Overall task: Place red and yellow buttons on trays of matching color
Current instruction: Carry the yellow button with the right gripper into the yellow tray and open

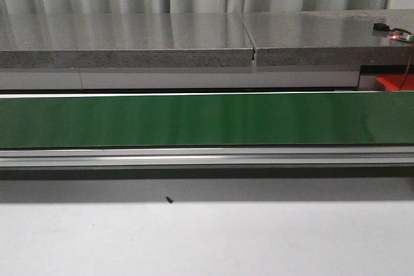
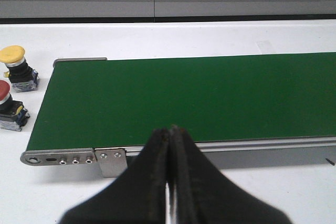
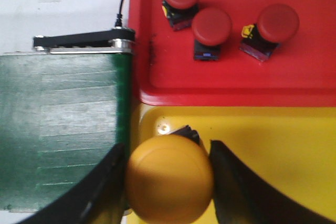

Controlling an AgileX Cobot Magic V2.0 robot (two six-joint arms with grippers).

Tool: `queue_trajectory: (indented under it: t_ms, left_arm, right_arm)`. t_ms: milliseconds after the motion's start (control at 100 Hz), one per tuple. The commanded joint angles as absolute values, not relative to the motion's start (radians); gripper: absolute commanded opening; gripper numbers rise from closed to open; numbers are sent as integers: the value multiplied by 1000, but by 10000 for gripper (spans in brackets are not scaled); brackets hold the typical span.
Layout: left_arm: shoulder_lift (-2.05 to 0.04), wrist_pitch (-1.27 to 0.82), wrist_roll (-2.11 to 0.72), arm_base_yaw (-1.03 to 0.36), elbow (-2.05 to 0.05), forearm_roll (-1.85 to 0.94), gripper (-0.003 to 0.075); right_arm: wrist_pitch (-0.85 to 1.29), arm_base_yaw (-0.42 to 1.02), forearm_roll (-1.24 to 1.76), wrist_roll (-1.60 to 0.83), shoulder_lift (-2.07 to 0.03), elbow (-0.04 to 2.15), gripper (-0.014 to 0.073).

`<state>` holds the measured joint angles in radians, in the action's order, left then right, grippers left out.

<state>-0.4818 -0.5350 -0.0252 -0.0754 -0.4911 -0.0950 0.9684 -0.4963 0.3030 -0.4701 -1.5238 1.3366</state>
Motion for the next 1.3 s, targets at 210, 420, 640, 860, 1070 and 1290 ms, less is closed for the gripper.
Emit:
queue_trajectory:
  t_ms: [210,420,640,860,1070,1290]
  left_arm:
    - [-487,-456,-18,-82,-516,-107,-20]
    - [-487,-456,-18,-82,-516,-107,-20]
    - [-487,-456,-18,-82,-516,-107,-20]
    - [-487,-456,-18,-82,-516,-107,-20]
    - [-487,-456,-18,-82,-516,-107,-20]
    - [-487,-456,-18,-82,-516,-107,-20]
  right_arm:
    - [804,-517,338,-471,-1576,1257,234]
    - [783,-517,345,-471,-1647,1253,234]
    - [766,-517,347,-471,-1697,1253,234]
    - [765,-517,348,-471,-1731,1252,234]
    - [758,-517,348,-471,-1733,1252,234]
    - [767,-517,348,-471,-1733,1252,237]
